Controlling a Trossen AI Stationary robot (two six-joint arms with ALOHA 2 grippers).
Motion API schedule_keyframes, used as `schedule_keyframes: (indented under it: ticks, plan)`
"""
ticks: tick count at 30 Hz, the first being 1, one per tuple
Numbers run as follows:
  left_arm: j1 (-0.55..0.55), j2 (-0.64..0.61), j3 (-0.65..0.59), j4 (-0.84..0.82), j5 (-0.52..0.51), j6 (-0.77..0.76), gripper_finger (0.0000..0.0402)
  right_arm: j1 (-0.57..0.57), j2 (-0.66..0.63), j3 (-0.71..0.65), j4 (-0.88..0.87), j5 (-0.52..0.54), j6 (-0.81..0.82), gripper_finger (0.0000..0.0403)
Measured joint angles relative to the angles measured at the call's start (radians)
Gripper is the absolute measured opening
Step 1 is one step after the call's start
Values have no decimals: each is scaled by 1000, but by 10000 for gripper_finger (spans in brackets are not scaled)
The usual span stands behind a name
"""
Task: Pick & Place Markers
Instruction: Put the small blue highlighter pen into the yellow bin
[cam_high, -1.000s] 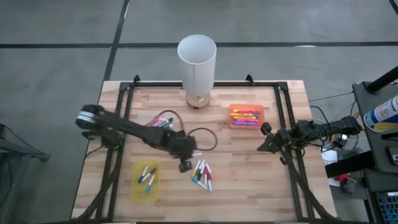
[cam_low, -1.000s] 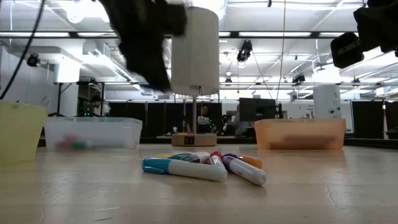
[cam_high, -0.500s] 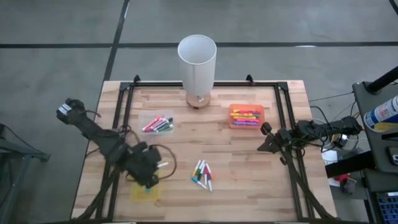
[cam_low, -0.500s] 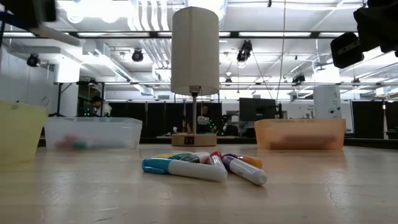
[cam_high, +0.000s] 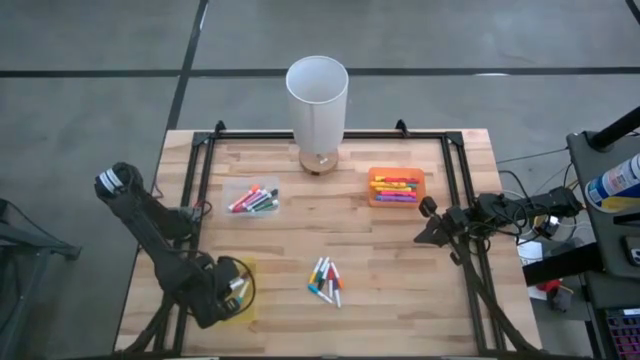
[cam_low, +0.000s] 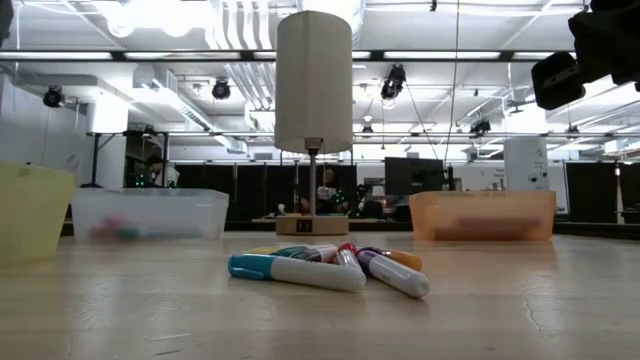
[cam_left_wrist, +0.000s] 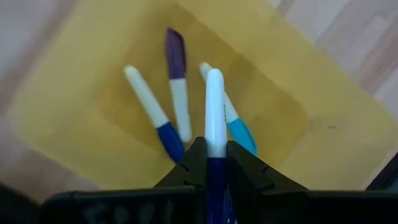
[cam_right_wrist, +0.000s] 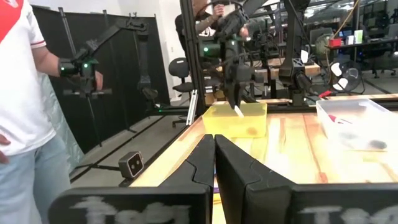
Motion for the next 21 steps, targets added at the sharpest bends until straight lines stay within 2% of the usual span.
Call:
schedule_keyframes:
  ticks: [7, 15, 21]
  plan:
    - [2, 0, -74, 158, 10, 6, 35, 0, 0, 0, 0, 0, 0, 9]
    - [4, 0, -81, 164, -22, -15, 35, 0, 0, 0, 0, 0, 0, 9]
    - [11, 0, -86, 163, -98, -135, 48, 0, 0, 0, 0, 0, 0, 9]
